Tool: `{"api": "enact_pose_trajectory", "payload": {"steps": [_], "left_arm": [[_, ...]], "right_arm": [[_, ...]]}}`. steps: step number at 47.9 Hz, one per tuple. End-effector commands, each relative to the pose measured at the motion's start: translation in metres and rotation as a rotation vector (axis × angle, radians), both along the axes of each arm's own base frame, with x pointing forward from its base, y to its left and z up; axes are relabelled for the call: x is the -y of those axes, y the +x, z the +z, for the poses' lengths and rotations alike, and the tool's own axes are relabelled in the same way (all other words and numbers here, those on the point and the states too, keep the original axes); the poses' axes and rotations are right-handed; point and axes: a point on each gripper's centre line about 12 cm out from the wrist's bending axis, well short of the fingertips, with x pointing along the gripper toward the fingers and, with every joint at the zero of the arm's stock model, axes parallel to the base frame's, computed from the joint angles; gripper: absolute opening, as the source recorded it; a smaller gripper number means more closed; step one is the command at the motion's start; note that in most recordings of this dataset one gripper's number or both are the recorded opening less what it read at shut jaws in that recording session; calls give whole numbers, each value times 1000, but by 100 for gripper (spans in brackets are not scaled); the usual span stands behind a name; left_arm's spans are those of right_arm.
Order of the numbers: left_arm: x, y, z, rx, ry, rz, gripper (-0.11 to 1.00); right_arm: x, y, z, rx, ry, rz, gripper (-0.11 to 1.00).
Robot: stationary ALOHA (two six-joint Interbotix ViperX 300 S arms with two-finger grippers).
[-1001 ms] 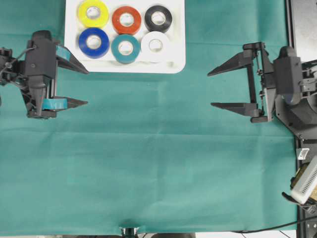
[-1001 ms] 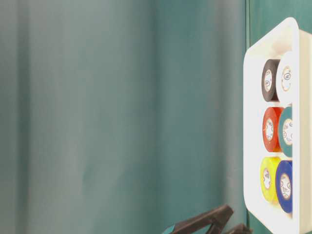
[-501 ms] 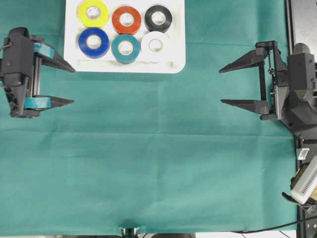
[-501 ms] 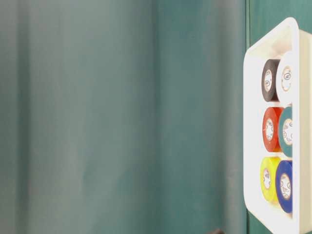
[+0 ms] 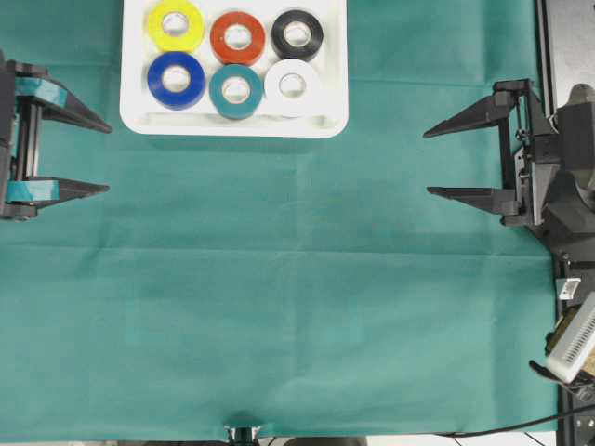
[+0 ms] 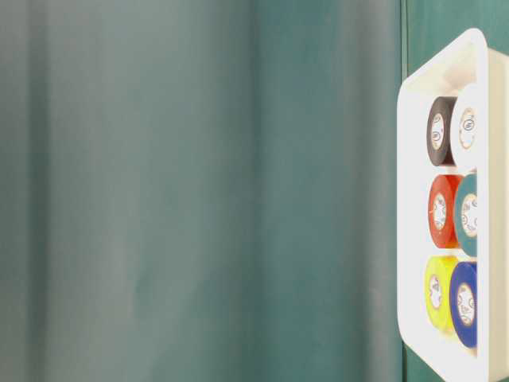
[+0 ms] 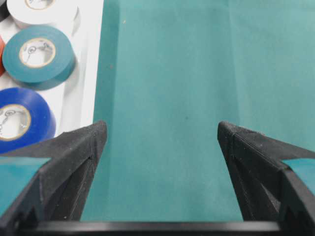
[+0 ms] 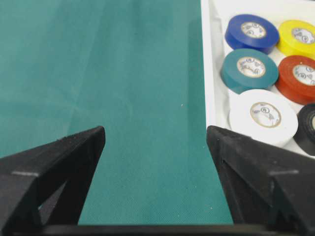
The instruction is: Put the tape alternately from left to right into the white case.
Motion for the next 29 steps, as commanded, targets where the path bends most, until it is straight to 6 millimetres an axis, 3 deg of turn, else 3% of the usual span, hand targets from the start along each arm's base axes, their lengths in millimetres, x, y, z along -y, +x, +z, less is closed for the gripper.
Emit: {"api": "enact_pose_trajectory", "payload": {"steps": [1,29], "left_arm": [[0,-3,5,29,-3,0,95],[0,-39,1,107,-22,10,95]], "right_arm": [[-1,0,4,19,5,3,84],[-1,-8,-6,10,5,2,84]]}}
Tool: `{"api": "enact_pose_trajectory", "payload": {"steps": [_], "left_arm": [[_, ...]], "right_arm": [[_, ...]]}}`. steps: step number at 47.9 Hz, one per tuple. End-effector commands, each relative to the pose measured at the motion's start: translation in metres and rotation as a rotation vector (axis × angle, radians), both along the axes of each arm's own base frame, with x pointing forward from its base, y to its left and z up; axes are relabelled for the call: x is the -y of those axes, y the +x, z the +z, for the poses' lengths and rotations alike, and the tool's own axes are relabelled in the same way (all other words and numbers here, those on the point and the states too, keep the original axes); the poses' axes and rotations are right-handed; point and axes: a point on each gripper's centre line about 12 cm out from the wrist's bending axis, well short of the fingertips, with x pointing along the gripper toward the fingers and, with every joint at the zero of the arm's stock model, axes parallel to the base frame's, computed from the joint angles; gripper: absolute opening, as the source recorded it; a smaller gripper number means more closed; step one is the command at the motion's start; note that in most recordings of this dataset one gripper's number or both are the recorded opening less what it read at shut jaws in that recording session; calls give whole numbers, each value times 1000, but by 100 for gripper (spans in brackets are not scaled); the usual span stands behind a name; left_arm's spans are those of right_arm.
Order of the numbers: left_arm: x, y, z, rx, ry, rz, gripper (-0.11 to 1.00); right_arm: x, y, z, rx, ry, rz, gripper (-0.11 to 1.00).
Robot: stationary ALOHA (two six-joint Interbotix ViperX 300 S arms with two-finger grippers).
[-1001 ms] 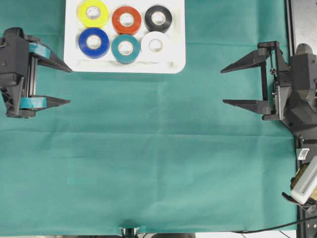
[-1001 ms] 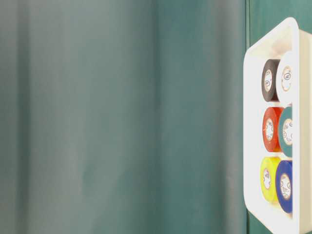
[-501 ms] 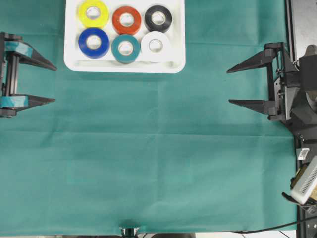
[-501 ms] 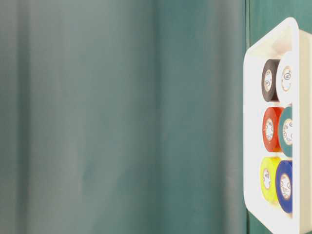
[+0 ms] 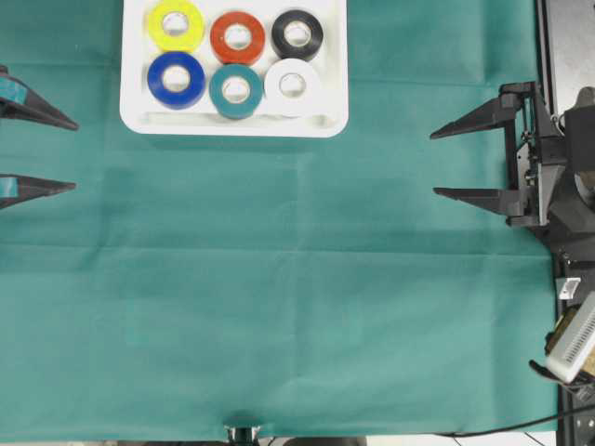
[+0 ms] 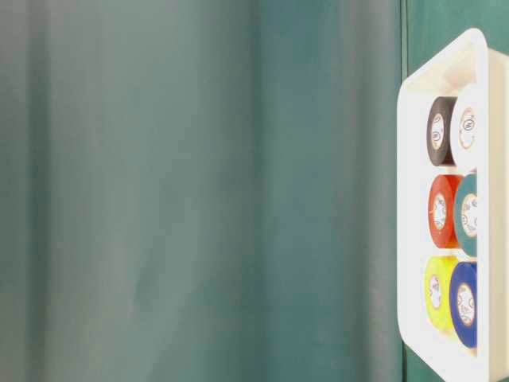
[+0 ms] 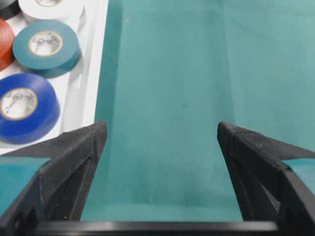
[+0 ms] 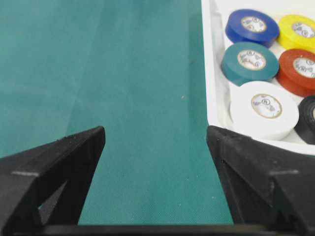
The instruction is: Put the tape alternately from left to right into the white case.
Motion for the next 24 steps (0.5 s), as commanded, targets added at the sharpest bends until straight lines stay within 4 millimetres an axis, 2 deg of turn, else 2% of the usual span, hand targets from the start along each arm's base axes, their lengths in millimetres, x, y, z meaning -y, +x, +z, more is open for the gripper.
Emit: {"api": "enact_pose_trajectory", "payload": {"steps": [1,24], "left_arm": [[0,-2,4,28,-1,1,95],[-1,-23,-1,75,-1,7,95]], "right_arm": [[-1,1,4,13,4,5,84],[-1,-9,-5,25,2,4,84]]}}
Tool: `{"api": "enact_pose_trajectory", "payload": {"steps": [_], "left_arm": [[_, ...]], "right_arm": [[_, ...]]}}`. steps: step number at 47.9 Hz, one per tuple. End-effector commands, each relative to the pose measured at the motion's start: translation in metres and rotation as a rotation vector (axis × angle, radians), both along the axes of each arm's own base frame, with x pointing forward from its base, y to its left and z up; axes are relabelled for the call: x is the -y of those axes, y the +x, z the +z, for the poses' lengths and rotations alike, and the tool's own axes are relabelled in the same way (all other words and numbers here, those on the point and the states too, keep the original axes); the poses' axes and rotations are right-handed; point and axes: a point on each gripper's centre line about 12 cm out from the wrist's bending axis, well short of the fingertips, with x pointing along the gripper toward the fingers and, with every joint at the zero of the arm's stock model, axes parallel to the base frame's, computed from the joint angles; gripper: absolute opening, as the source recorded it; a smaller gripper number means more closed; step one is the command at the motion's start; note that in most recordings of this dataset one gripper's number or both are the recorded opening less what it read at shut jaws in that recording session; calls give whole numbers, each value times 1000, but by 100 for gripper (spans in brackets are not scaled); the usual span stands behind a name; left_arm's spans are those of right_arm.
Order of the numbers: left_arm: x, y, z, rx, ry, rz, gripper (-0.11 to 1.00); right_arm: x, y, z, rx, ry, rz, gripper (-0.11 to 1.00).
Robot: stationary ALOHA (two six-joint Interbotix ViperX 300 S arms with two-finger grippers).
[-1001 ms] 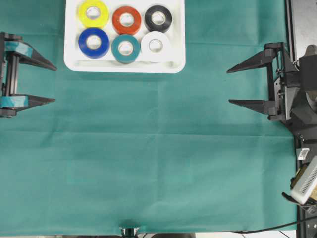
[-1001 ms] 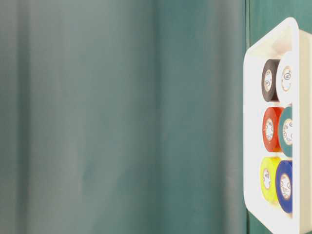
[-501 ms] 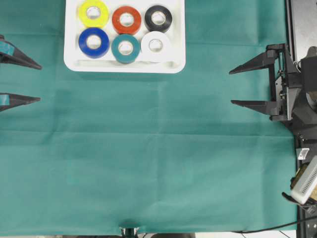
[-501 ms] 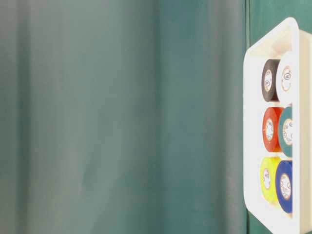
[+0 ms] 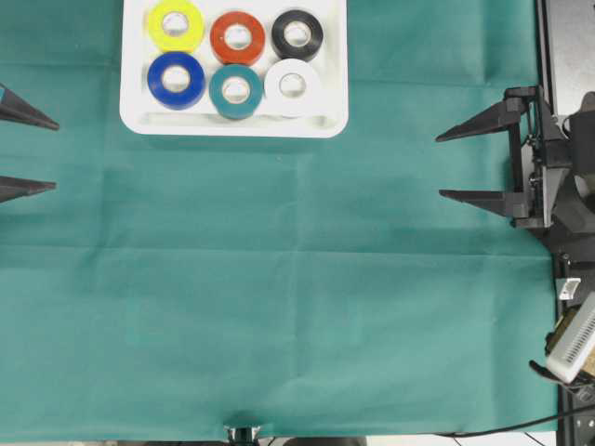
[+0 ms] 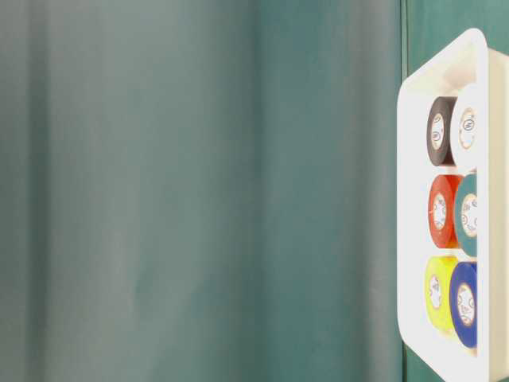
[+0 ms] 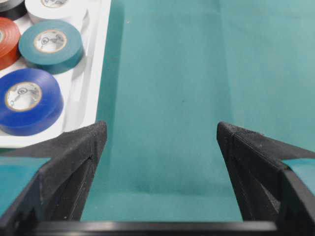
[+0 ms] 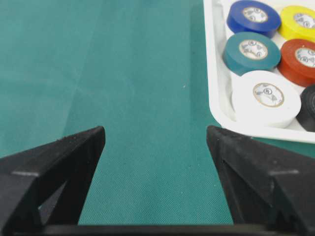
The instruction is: Put the tape alternately from left to right into the white case.
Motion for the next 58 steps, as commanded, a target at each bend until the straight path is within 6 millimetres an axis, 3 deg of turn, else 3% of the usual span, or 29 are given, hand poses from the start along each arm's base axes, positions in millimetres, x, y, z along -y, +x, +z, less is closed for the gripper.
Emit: {"api": "enact_pose_trajectory", "payload": {"steps": [1,27,58], "left_arm": [[-1,-1,4,25,-1,7,95],[-3,-22,0,101,1,20,95],[-3,-23,1,107,7,18,95]], "right_arm": [[-1,1,3,13,2,4,84],[-1,-1,-3,-5,-2,6,84],[-1,-1,-3,-4,-2,7,84]]}}
